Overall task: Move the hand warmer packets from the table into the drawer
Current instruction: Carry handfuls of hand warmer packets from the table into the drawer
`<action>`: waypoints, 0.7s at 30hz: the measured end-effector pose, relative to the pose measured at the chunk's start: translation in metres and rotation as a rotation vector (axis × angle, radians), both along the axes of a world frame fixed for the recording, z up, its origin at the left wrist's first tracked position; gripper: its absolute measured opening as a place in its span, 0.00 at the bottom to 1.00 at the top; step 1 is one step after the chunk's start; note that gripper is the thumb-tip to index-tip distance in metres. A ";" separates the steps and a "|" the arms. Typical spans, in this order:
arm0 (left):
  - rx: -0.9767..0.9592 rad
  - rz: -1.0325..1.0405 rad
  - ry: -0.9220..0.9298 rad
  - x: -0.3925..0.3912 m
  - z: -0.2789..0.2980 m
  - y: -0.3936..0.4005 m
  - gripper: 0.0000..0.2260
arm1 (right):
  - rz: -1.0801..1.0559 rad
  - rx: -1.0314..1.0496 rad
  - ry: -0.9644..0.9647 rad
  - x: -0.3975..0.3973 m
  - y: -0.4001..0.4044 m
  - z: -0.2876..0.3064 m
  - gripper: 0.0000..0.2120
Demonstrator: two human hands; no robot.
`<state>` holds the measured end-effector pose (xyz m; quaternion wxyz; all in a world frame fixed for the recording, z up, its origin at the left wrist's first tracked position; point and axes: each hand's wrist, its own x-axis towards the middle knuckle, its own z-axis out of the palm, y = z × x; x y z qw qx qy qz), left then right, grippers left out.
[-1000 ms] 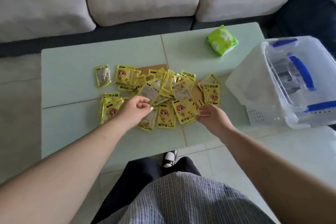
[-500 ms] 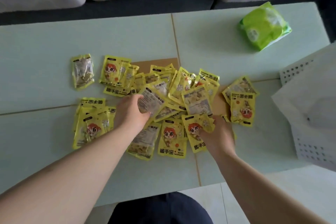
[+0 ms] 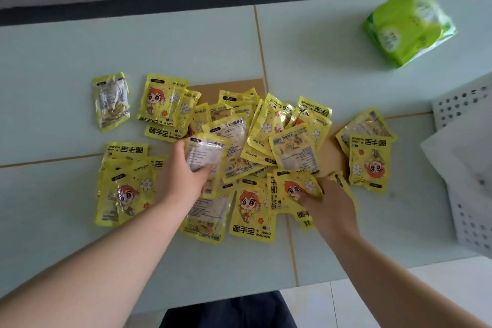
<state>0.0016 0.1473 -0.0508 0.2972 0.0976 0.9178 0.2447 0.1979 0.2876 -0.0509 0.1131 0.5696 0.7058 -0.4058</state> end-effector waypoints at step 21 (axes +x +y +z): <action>0.159 0.462 -0.147 0.021 0.002 0.053 0.15 | -0.289 -0.001 0.136 -0.056 0.039 -0.012 0.22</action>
